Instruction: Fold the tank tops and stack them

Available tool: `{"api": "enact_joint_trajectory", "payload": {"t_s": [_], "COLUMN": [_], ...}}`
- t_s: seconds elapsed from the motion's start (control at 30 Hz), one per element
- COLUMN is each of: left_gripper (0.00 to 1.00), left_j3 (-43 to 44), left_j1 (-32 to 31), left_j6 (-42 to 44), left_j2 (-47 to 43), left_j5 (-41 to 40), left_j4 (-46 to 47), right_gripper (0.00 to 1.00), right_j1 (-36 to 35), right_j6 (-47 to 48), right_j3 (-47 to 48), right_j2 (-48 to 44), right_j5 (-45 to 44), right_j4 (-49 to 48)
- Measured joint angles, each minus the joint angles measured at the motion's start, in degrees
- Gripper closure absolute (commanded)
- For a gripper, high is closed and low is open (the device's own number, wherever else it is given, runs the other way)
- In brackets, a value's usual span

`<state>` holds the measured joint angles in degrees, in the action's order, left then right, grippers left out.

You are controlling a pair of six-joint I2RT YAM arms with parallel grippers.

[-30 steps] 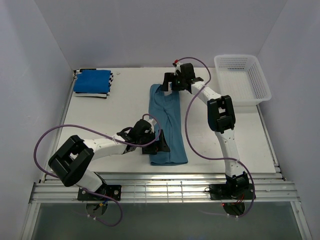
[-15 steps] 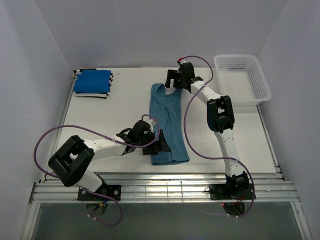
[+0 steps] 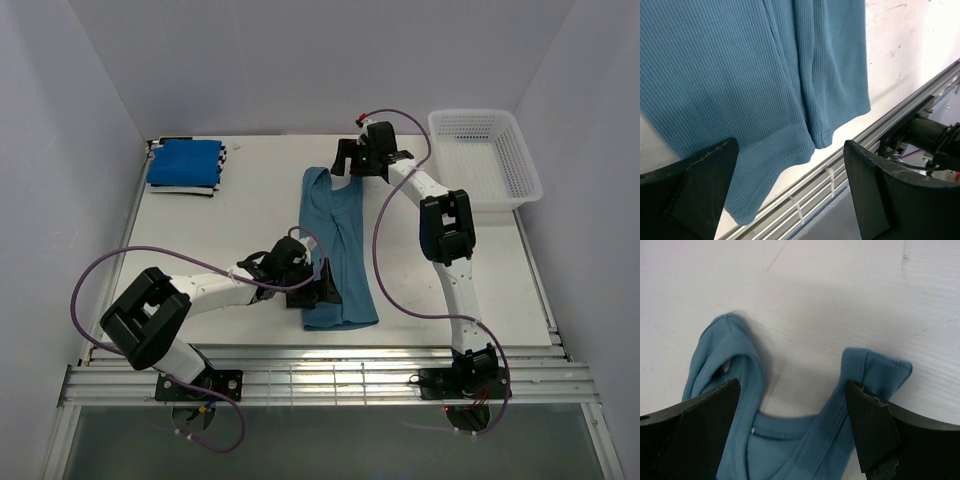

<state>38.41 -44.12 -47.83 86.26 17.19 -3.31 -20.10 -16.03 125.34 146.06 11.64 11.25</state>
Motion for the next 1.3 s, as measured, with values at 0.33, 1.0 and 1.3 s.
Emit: {"api": "enact_joint_trajectory", "payload": {"t_s": [0.33,1.0,1.3], "left_gripper": [0.02,0.02,0.46], "left_j3": [6.7,-11.0,-11.4], "left_j1": [-0.3,-0.3,-0.5], "left_j6": [2.3,-10.2,-12.0], "left_j2": [-1.7,-18.9,-13.0], "left_j5": [-5.5,-7.2,-4.0], "left_j4": [-12.4,-14.6,-6.5], "right_gripper": [0.10,0.02,0.35], "right_j1": [0.1,-9.0,-12.3], "right_j6": [1.2,-14.8,-18.8], "right_j3": [-31.6,-100.7,-104.2], "right_j2": [-36.4,-86.9,-83.9], "right_j5": [6.4,7.0,7.7], "right_j4": [-4.3,-1.0,-5.9]}}
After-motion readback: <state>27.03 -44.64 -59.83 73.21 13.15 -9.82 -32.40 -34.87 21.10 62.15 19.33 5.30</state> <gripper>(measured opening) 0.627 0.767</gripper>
